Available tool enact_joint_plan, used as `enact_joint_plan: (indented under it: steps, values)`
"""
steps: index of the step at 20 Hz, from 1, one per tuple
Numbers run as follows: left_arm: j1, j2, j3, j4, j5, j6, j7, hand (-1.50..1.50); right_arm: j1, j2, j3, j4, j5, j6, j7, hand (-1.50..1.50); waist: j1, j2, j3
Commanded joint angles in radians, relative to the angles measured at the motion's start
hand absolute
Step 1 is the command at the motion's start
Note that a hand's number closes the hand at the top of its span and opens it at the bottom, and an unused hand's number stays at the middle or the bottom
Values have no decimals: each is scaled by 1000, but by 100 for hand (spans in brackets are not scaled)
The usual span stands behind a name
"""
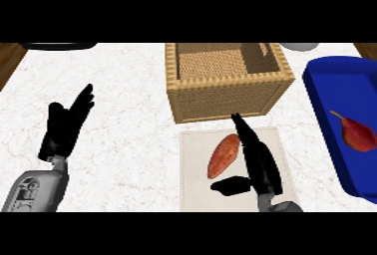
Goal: Pick the sweet potato from the placemat and place it in the basket
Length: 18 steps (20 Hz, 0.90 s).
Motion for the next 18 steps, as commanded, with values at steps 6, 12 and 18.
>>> enact_joint_plan:
  steps: [6, 12, 18]
  values:
    - [-13, -44, 13, 39, -52, 15, -30, 0, -35, 15, 40, 102, 20, -26, -16, 150, 0, 0, 0]
    - [6, -1, 52, 22, -8, -55, -35, 0, -91, -10, 32, 147, 129, -64, -63, 150, 2, 0, 0]
    - [-64, -25, 43, 68, -28, -31, -17, 0, -206, 13, 148, 200, 284, -83, 150, 150, 15, 2, -1]
